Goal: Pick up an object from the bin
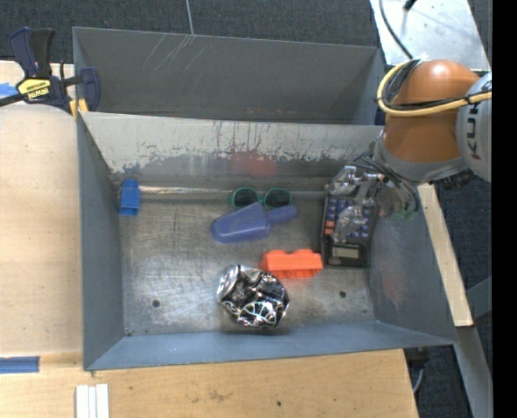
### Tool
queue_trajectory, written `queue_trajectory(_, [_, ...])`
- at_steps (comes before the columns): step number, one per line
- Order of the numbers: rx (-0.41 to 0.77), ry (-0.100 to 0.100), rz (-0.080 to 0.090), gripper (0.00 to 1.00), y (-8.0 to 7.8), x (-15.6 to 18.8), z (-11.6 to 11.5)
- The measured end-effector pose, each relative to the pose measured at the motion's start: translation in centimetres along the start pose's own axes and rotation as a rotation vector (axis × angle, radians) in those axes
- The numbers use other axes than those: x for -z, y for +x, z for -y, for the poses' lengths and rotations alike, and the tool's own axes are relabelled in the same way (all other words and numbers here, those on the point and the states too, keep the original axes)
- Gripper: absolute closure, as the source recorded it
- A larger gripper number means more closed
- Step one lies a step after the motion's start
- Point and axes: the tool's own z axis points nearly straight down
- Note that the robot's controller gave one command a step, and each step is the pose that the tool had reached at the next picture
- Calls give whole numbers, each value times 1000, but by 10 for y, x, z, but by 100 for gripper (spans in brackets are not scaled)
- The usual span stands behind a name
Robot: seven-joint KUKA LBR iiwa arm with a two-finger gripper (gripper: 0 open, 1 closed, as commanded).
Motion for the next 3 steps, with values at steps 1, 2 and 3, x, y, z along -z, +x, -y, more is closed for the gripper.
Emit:
queue_trajectory(1, [4, 1, -1, 100, 13, 37, -7])
queue_trajectory(2, [14, 1, -1, 100, 1, 52, -1])
queue_trajectory(3, [18, 0, -5, 100, 8, 97, -3])
